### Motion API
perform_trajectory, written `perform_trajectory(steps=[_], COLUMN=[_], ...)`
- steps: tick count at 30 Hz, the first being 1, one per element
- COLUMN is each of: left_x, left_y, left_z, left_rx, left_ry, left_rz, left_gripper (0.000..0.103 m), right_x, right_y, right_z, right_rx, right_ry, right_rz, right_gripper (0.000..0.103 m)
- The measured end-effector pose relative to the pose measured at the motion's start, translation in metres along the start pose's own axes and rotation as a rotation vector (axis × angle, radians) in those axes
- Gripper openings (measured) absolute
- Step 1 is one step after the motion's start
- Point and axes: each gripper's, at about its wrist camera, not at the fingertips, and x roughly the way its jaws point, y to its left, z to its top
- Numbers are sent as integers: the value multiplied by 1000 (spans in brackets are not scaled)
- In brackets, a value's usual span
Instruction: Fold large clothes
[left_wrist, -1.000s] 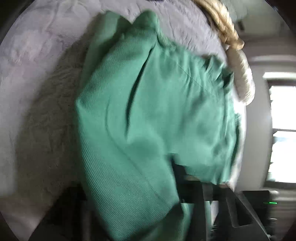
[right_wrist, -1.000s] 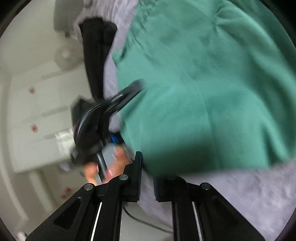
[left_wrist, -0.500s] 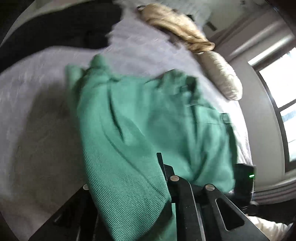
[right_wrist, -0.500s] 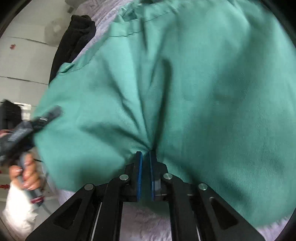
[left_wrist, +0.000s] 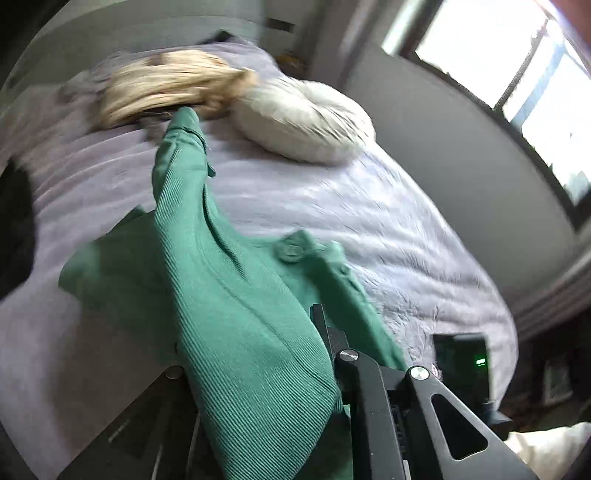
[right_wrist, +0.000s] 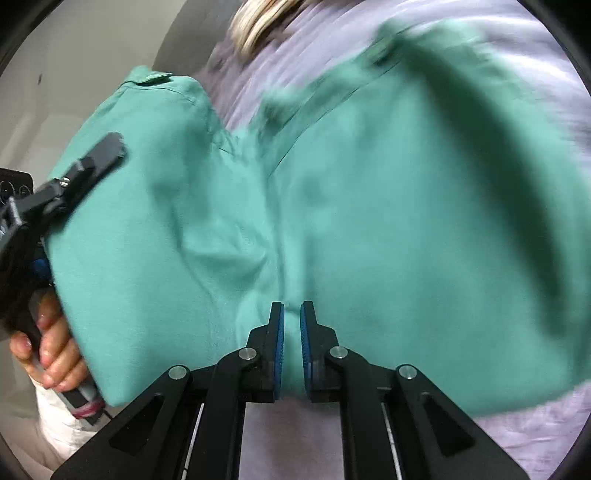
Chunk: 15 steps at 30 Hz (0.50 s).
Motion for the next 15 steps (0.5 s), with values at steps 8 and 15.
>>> perform_trajectory(steps=[8,15], left_x=[117,78], left_y=[-48,-85], left_z=[-12,-6], left_rx=[53,135], left_ry=[205,91], left_rz=[82,-81], left_gripper=[49,78], right_x=[-28,-31], right_y=[-87,-114], right_z=[-19,-37], right_rx=[233,276], right_ry=[-32,-31], right_rz=[68,104], right_gripper=[11,10])
